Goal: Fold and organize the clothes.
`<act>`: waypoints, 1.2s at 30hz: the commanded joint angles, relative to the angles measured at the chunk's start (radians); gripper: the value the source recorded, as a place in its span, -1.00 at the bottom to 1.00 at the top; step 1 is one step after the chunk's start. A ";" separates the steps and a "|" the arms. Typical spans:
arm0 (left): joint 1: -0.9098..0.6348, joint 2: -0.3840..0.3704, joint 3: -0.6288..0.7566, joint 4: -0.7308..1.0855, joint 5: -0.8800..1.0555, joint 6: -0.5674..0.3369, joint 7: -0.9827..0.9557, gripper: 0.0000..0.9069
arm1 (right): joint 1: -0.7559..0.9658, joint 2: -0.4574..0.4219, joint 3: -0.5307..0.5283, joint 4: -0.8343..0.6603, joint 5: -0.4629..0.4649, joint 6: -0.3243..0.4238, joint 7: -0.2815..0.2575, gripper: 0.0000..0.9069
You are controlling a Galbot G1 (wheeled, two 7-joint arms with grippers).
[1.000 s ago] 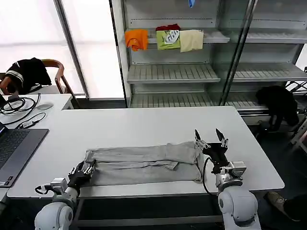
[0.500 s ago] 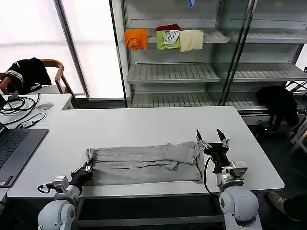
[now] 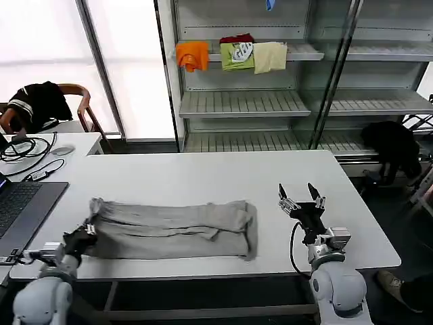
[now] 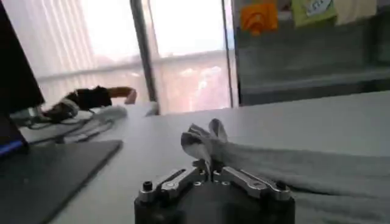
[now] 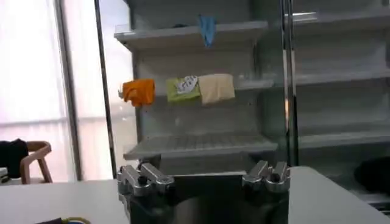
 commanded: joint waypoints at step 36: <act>-0.052 -0.224 0.582 -0.184 0.437 0.162 0.052 -0.98 | -0.065 -0.055 0.092 -0.050 0.047 0.007 0.023 1.00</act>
